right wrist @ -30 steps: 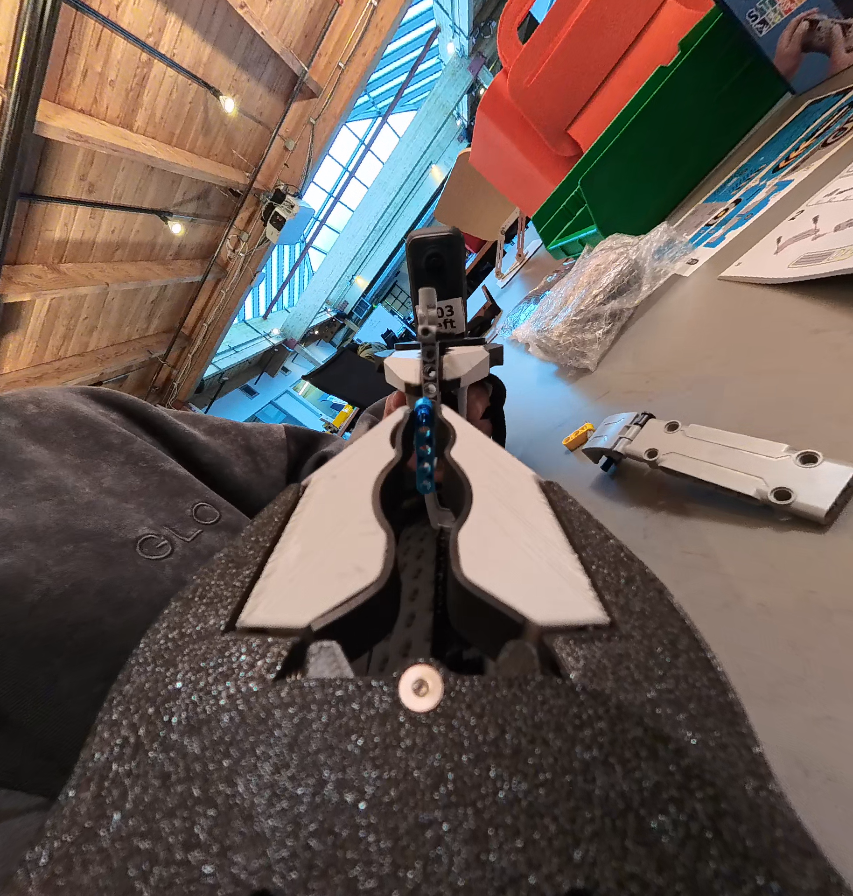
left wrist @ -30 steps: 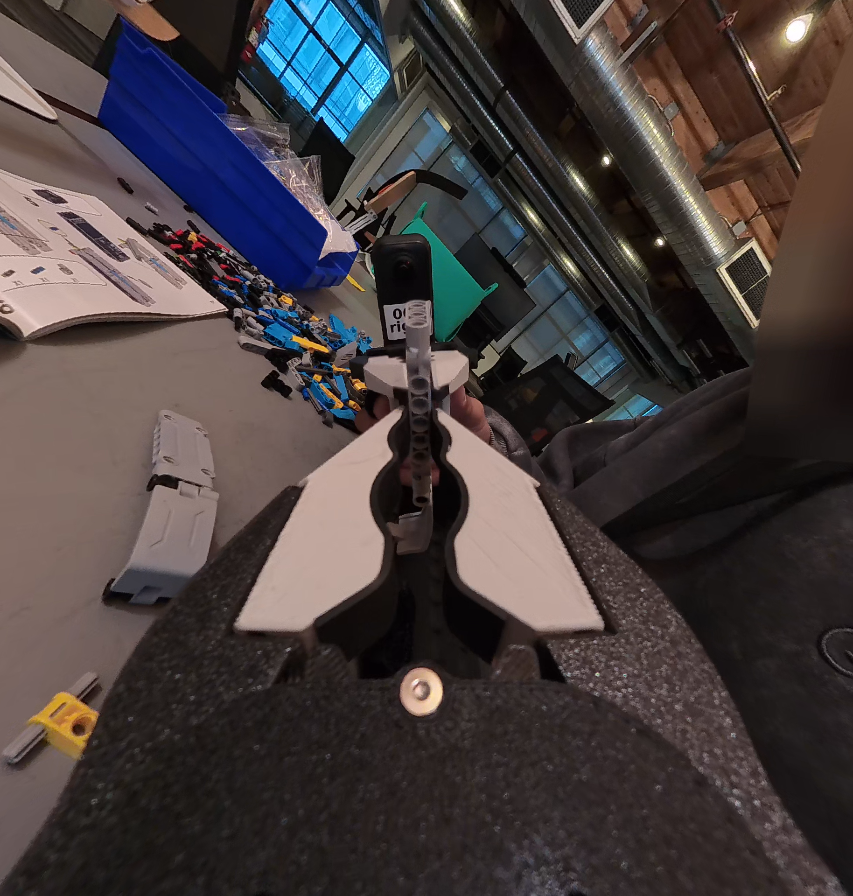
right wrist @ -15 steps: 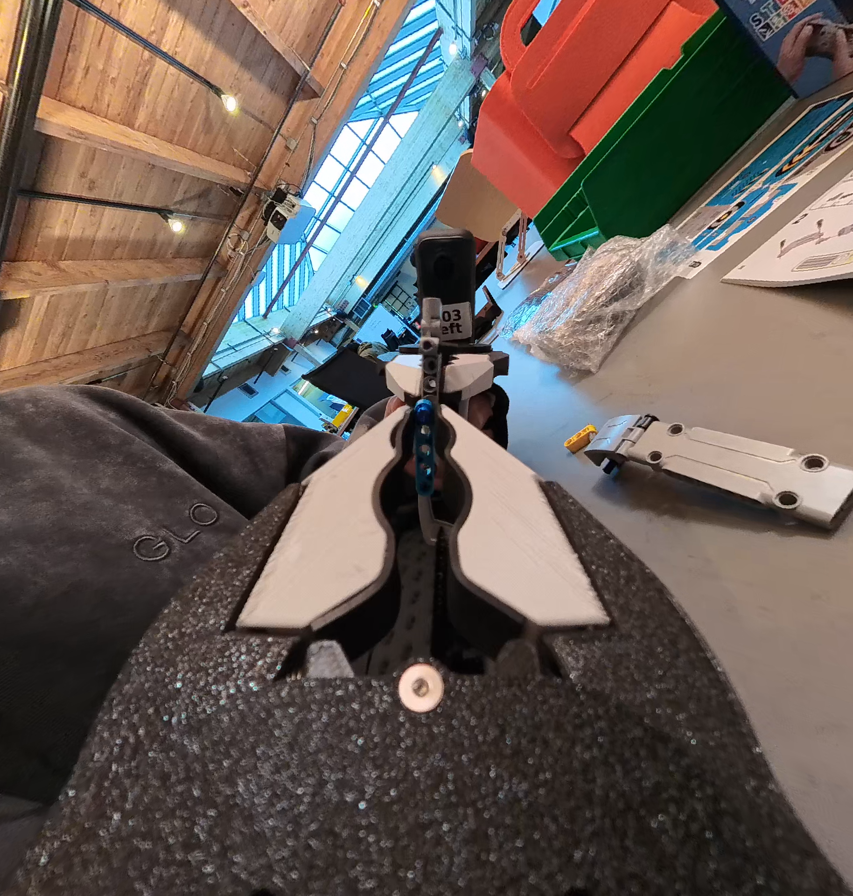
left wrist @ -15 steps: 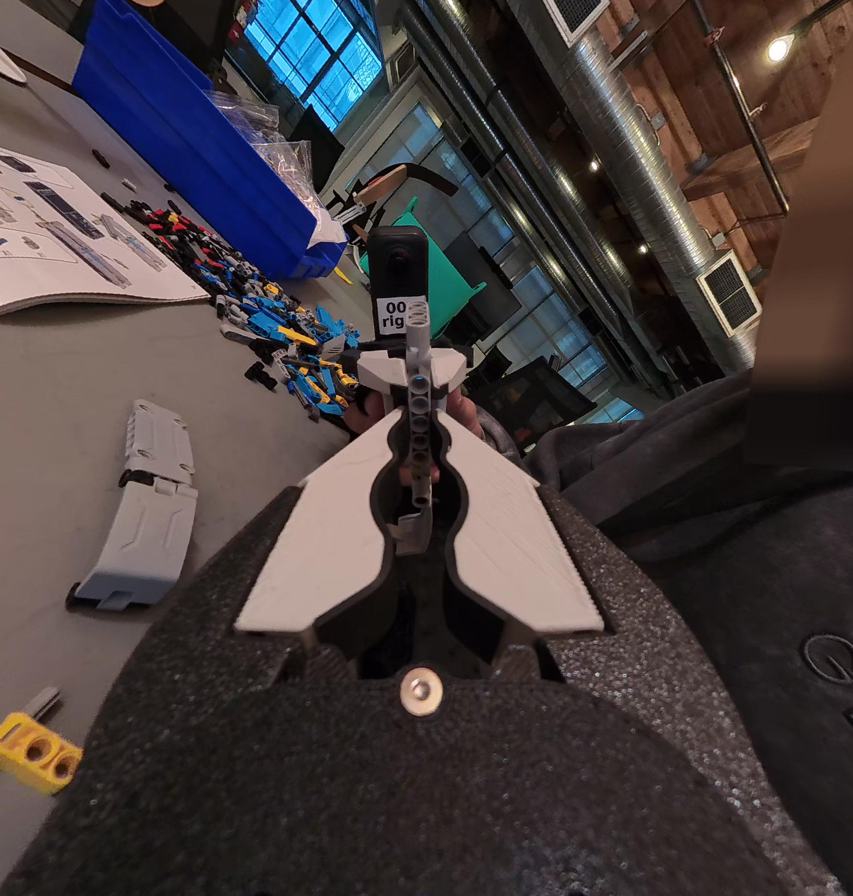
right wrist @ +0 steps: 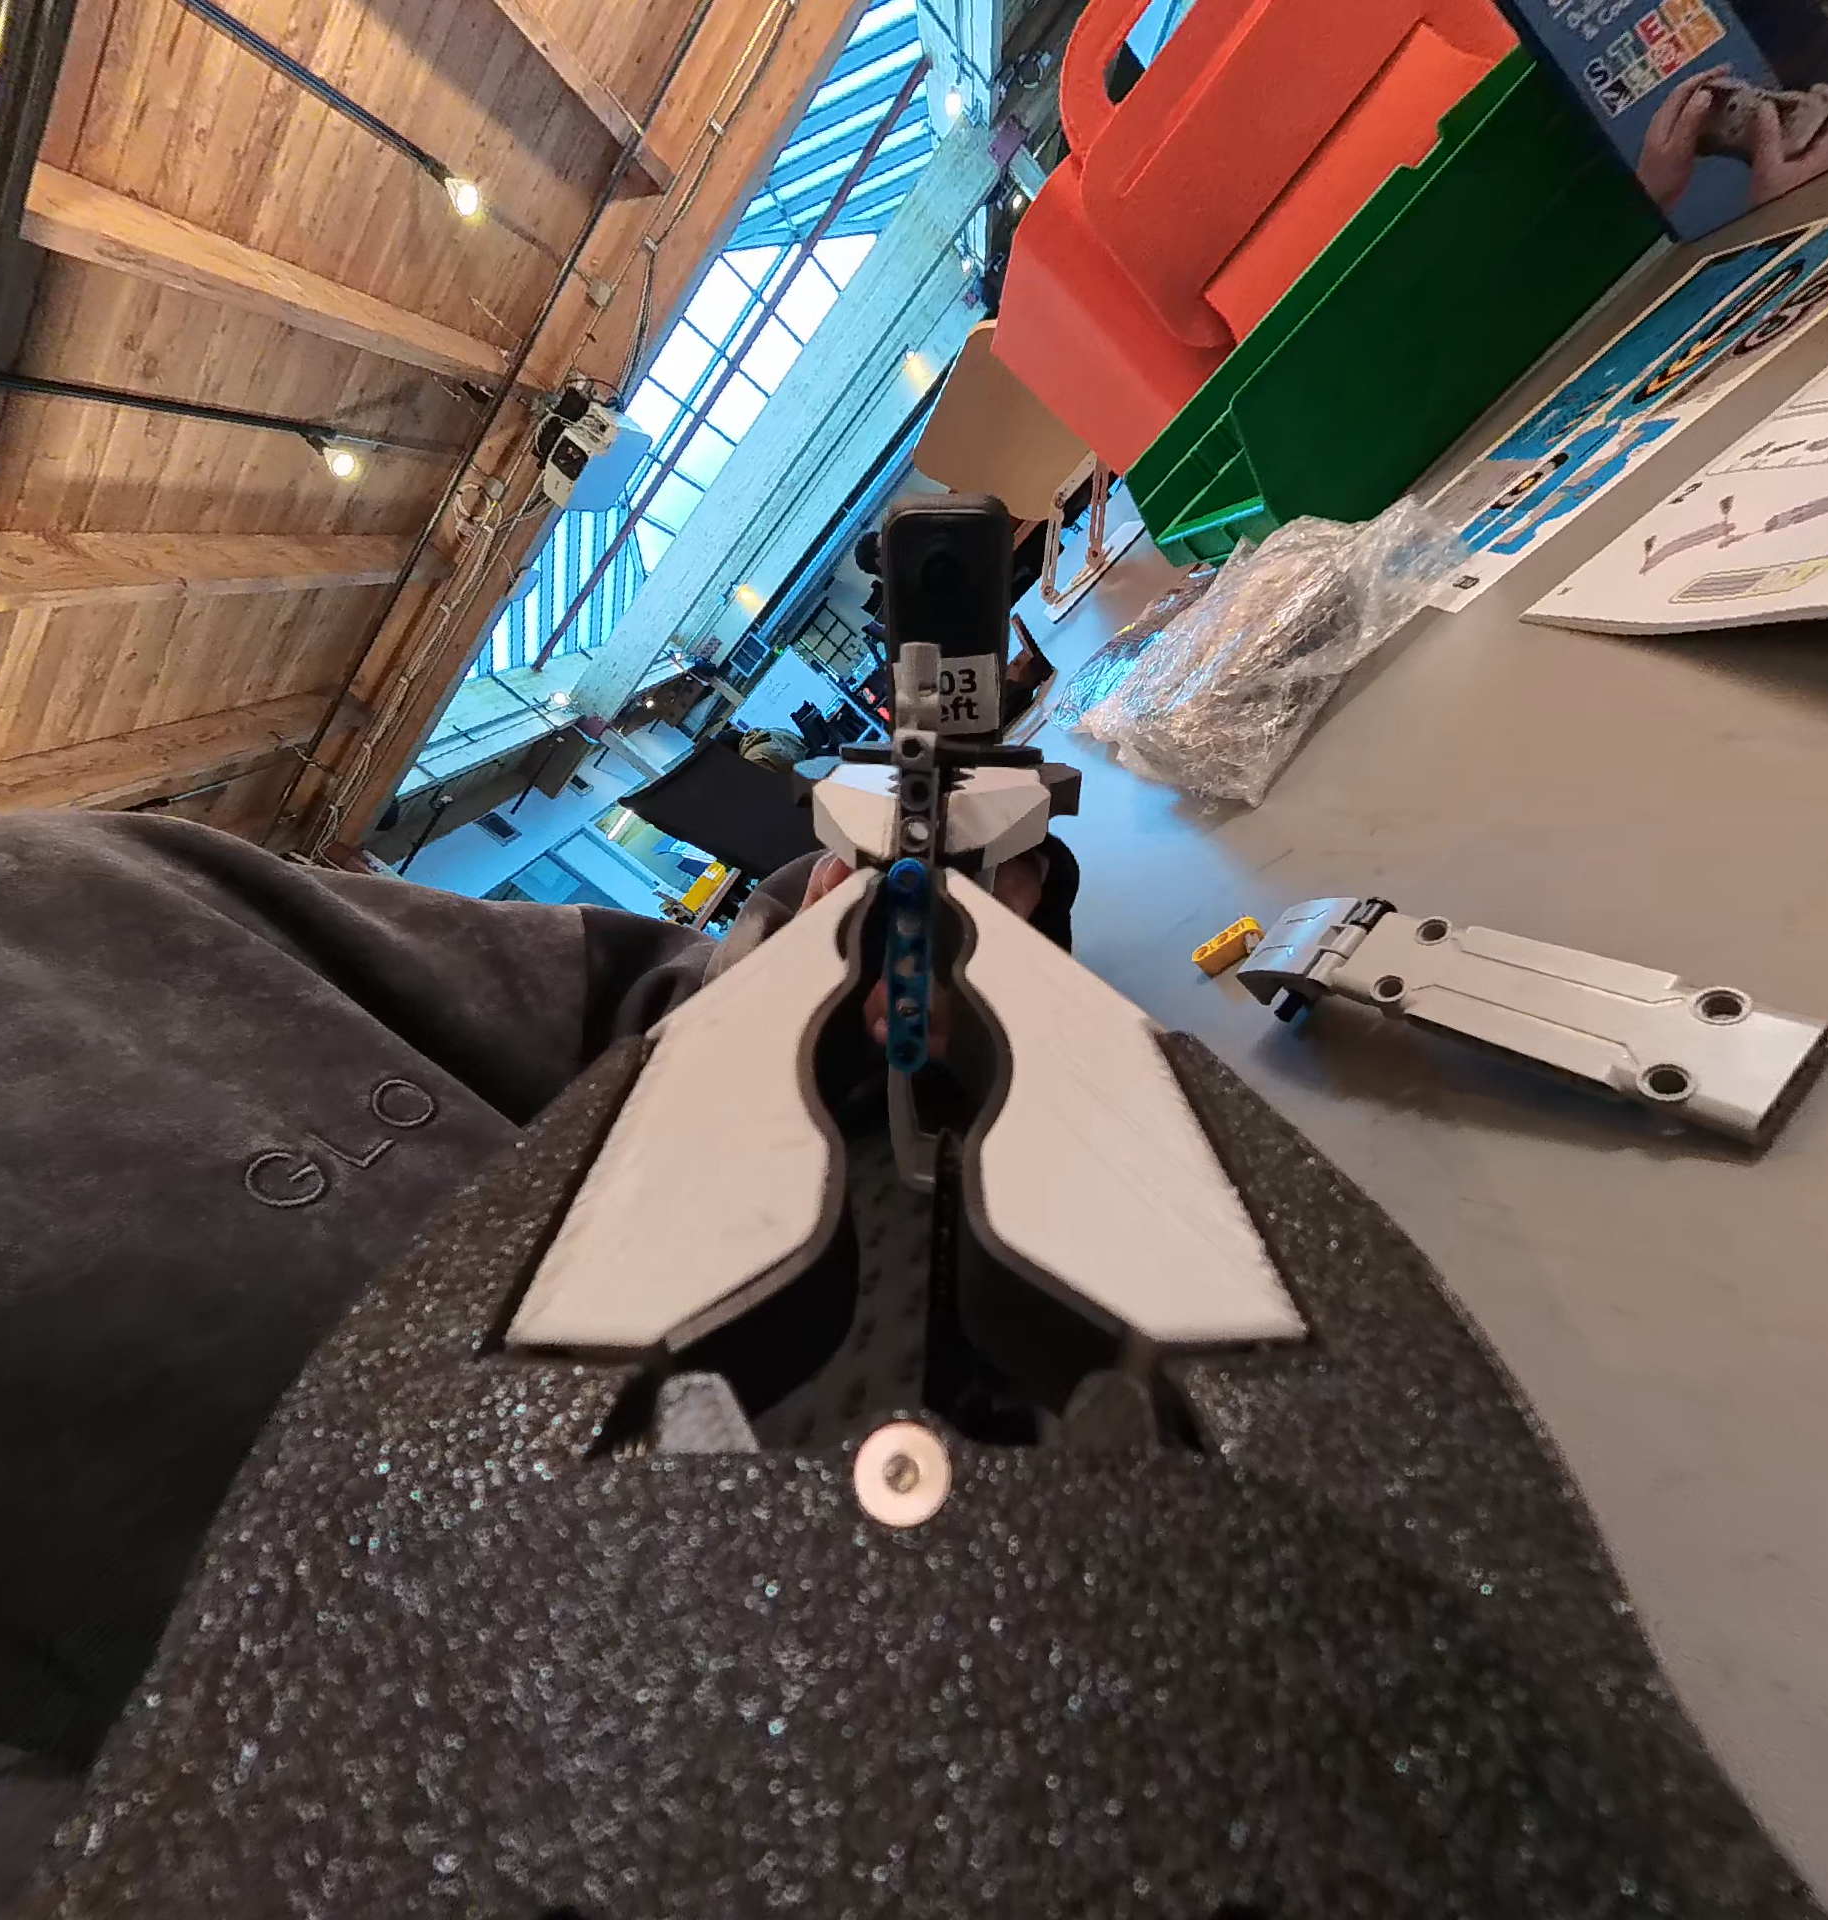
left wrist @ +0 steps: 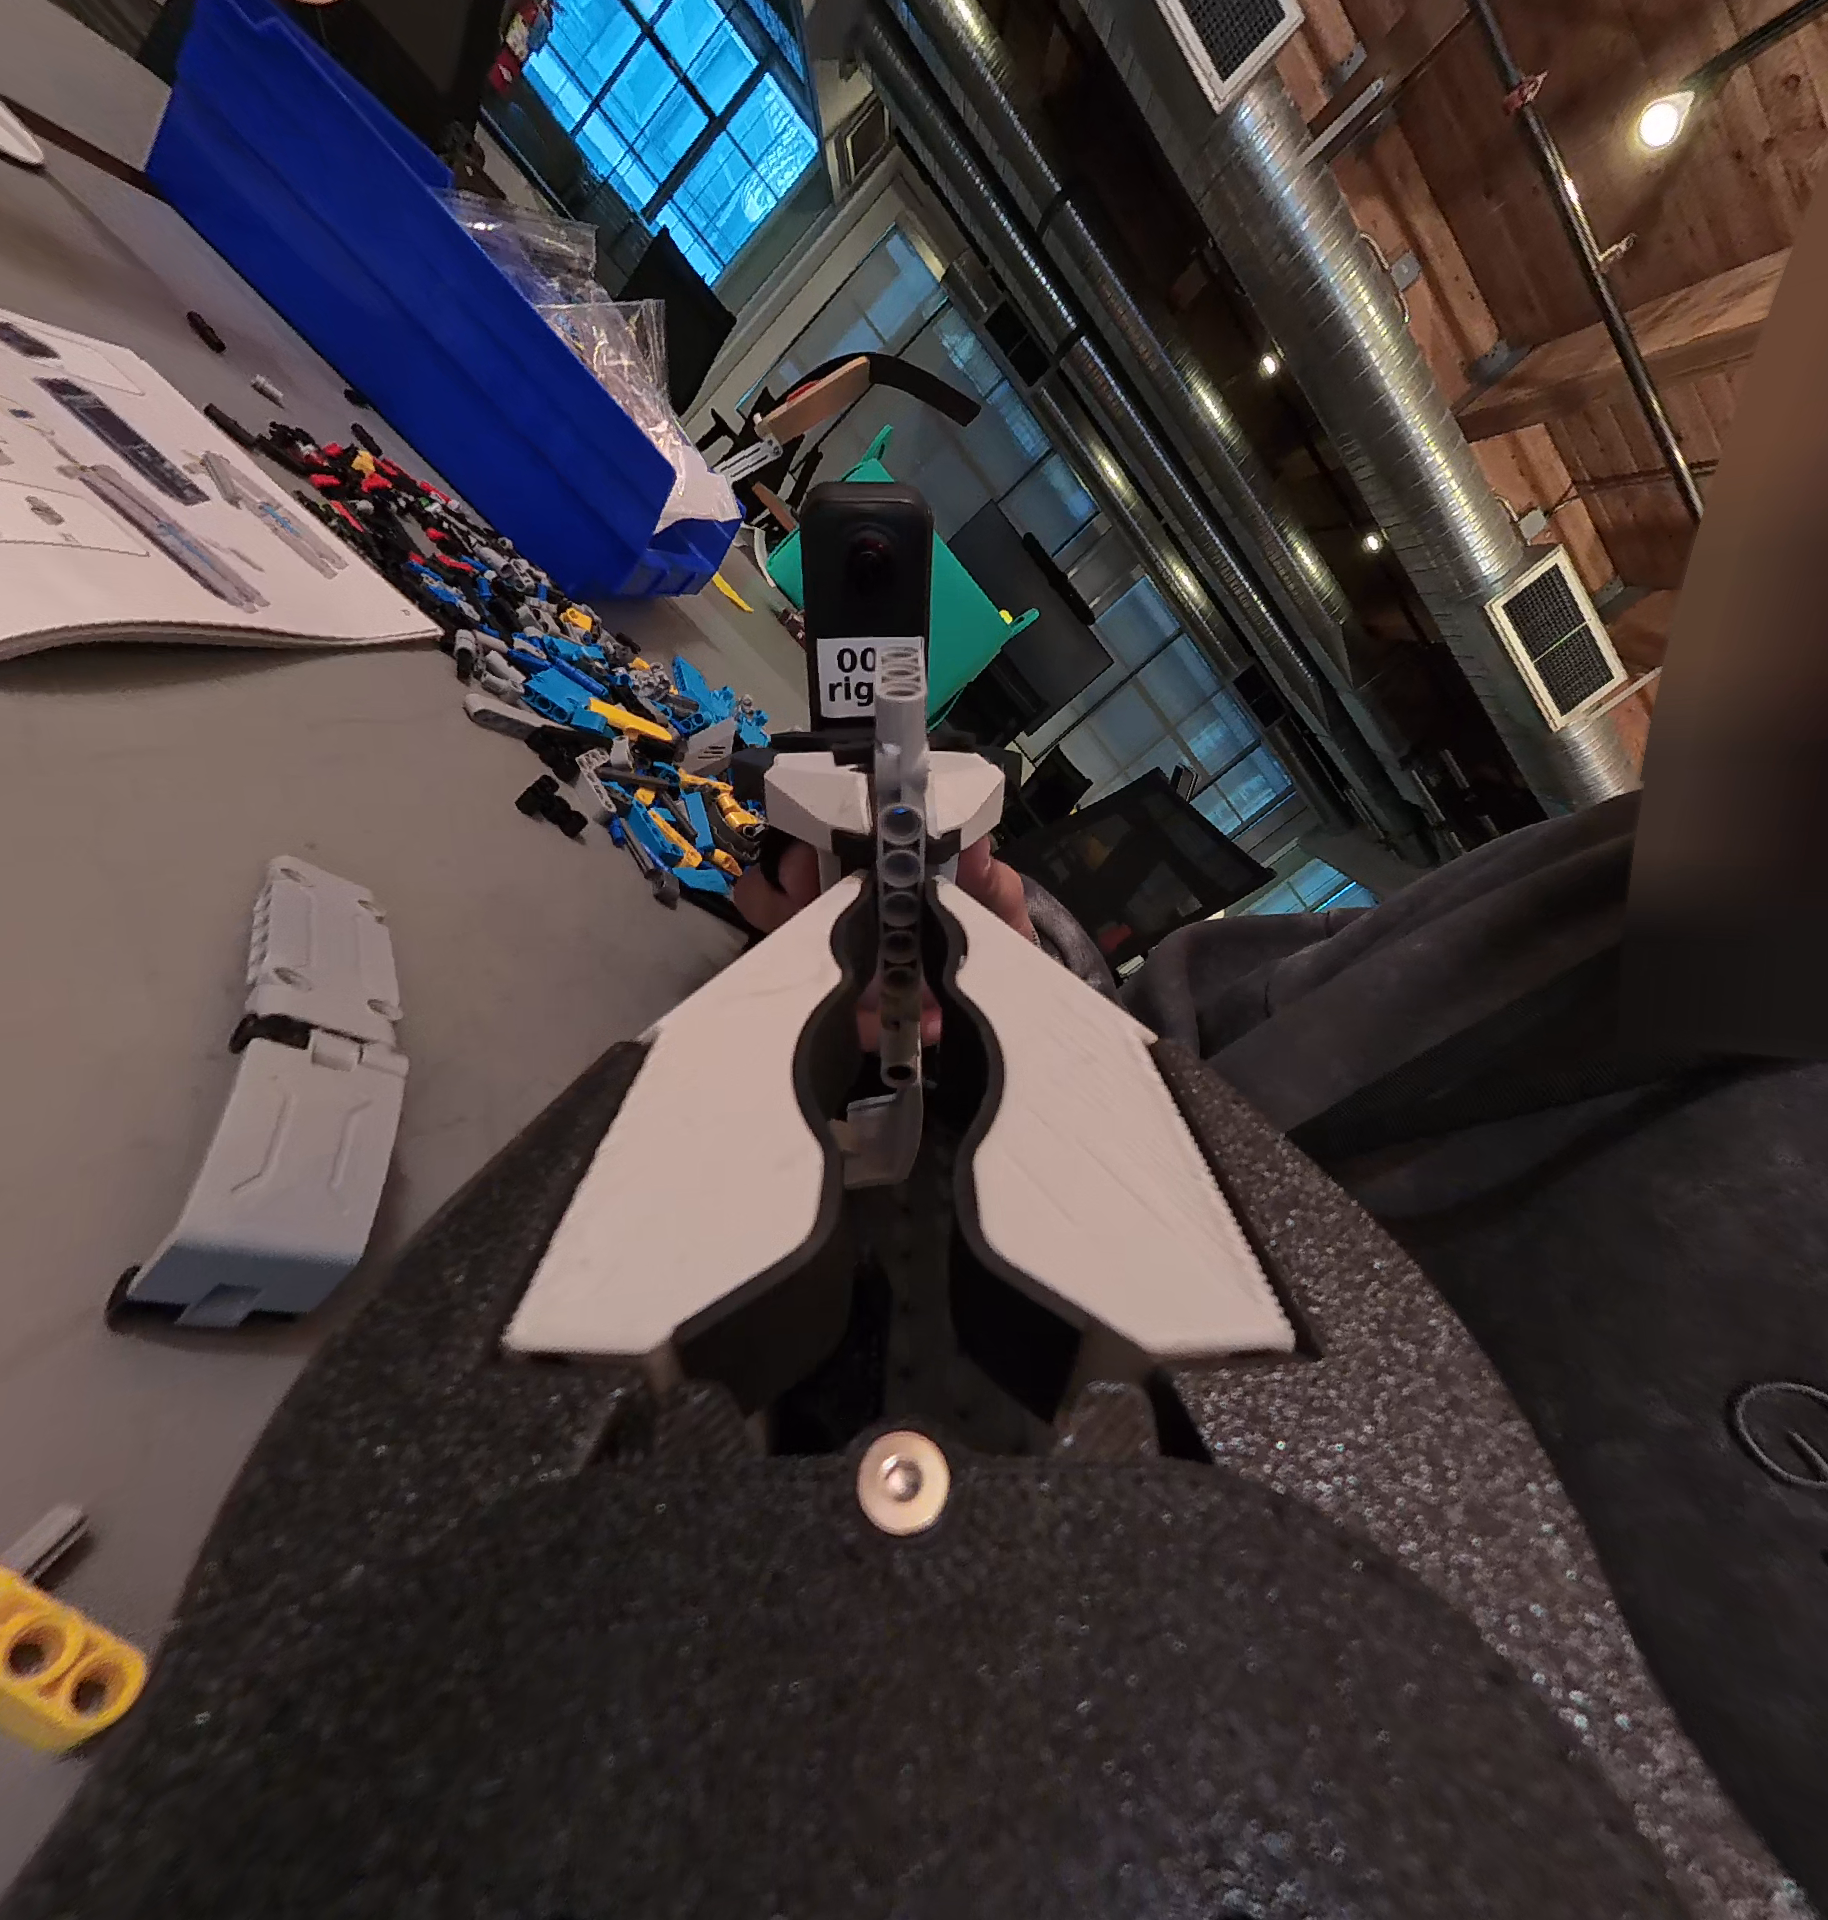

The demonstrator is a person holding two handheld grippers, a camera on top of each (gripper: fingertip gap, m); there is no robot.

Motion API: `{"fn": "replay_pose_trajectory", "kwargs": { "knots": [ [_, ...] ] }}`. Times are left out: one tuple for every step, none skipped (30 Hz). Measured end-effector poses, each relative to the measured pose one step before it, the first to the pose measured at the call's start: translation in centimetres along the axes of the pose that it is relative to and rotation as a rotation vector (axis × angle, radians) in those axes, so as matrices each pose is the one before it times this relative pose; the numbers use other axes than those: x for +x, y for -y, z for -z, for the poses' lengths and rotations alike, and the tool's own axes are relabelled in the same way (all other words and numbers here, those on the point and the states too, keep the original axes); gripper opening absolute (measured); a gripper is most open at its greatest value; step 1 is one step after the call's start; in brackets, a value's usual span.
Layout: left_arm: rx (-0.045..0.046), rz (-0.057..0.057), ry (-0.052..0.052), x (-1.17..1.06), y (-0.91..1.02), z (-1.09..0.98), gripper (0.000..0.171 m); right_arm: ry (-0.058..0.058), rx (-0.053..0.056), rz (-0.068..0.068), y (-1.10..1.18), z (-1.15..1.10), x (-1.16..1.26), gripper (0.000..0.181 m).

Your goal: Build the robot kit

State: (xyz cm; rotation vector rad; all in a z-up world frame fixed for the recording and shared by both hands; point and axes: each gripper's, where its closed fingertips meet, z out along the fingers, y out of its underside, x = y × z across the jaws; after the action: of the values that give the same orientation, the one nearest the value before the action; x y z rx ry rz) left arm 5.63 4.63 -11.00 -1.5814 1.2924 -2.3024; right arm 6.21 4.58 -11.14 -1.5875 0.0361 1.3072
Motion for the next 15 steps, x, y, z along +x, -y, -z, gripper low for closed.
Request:
{"fn": "replay_pose_trajectory", "kwargs": {
  "knots": [
    [0.00176, -0.0077, -0.0001, 0.069, 0.026, -0.084, 0.006, 0.0027, 0.0065, -0.003, 0.106, 0.041, -0.033, 0.006],
    [0.00182, -0.0064, 0.0052, -0.029, 0.038, -0.072, 0.006, 0.0004, 0.0053, -0.0045, 0.061, 0.049, 0.03, 0.006],
    [0.00176, -0.0052, 0.0068, -0.068, 0.002, -0.086, 0.006, -0.0031, 0.003, -0.0046, 0.046, 0.072, 0.092, 0.006],
    [0.00358, -0.0046, -0.0002, 0.026, 0.012, -0.074, 0.006, 0.0022, 0.0018, -0.0038, 0.023, 0.043, -0.002, 0.006],
    [0.00224, 0.0034, -0.0019, 0.002, 0.019, -0.043, 0.006, 0.0016, 0.0021, -0.0016, 0.033, 0.035, -0.026, 0.006],
    [-0.00183, 0.0074, 0.0032, -0.13, -0.015, -0.014, 0.006, -0.0098, -0.0012, 0.0047, -0.021, 0.018, 0.111, 0.006],
    [-0.00026, 0.0083, -0.0014, -0.082, -0.009, -0.008, 0.006, -0.0108, -0.0013, 0.0085, -0.012, -0.001, 0.097, 0.006],
    [-0.00271, 0.0046, -0.009, 0.086, -0.055, -0.021, 0.007, 0.0017, -0.0031, 0.0042, -0.037, -0.021, -0.076, 0.006],
    [-0.01192, 0.0011, -0.0043, 0.06, -0.191, -0.098, 0.007, 0.0044, -0.0042, -0.0014, -0.06, -0.033, -0.061, 0.006],
    [-0.02095, -0.0009, 0.0013, 0.009, -0.346, -0.199, 0.007, -0.0047, -0.005, -0.0026, -0.095, -0.05, 0.107, 0.006],
    [-0.02055, -0.003, 0.0001, 0.043, -0.33, -0.247, 0.009, -0.0141, 0.0001, 0.005, -0.029, -0.006, 0.193, 0.006],
    [-0.01149, -0.006, 0.0028, 0.032, -0.168, -0.159, 0.009, -0.0078, -0.0048, 0.0089, -0.048, -0.004, 0.045, 0.006],
    [0.00645, -0.0113, 0.0168, -0.169, 0.09, 0.023, 0.006, 0.008, -0.0021, 0.0045, 0.0, -0.015, -0.186, 0.006],
    [-0.0022, -0.0009, -0.0002, 0.018, -0.038, 0.024, 0.006, 0.0095, -0.0052, -0.0005, -0.075, -0.079, -0.177, 0.007],
    [0.00164, 0.008, -0.0056, 0.015, -0.005, 0.032, 0.006, 0.0029, 0.0003, -0.0004, -0.017, -0.021, -0.031, 0.006]
  ]
}}
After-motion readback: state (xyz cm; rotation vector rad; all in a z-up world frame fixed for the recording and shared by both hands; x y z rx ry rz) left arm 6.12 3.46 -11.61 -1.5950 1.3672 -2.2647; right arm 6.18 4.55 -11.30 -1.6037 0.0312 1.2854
